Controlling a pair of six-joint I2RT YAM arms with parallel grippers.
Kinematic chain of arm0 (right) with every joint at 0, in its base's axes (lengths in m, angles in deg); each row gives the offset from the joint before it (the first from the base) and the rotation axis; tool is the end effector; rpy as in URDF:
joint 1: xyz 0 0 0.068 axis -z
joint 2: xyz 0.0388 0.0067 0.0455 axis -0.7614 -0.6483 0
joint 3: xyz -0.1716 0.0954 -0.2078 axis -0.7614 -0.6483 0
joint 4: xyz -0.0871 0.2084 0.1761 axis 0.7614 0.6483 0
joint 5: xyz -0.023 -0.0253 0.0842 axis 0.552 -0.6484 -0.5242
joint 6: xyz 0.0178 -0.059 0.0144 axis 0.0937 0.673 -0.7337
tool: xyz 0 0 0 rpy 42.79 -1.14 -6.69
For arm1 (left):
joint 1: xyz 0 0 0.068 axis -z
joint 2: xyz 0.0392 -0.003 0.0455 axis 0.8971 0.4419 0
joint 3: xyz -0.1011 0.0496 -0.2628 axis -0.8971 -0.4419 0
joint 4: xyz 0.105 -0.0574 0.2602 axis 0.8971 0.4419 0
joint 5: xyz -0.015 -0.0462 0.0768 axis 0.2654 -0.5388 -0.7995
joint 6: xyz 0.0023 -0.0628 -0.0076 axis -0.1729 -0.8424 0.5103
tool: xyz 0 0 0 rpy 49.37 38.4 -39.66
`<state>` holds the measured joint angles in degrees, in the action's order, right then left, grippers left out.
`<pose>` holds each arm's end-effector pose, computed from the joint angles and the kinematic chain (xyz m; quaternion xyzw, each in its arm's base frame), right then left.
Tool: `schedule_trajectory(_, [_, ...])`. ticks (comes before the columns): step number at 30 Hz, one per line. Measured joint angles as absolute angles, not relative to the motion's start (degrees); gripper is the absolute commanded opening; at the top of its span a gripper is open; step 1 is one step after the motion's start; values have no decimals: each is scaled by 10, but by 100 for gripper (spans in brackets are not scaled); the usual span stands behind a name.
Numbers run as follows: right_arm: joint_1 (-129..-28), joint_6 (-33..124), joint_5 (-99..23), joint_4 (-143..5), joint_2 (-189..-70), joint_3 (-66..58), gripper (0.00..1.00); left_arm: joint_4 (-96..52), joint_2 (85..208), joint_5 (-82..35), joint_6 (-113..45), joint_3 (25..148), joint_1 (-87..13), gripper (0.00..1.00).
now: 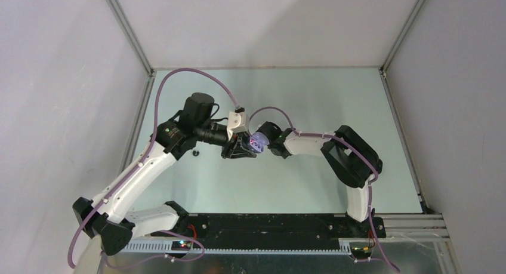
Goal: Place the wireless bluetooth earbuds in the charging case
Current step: Pick up the earbud from the center of the board.
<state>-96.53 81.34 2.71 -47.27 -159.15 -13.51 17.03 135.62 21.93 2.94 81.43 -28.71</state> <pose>0.2916 0.2729 0.1204 -0.5340 0.7746 -0.2472 0.2319 0.1846 -0.1775 0.3787 0.5780 0.5766 -0.4345 0.3803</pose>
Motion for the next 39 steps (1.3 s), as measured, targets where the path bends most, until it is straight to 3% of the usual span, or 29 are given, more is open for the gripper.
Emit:
schedule_trajectory(19, [-974,810,89,-476,-1615,-135,27,171,1353,219,30,814,-287,9])
schedule_trajectory(39, [-962,811,92,-480,-1615,-140,28,171,1353,219,30,814,-287,9])
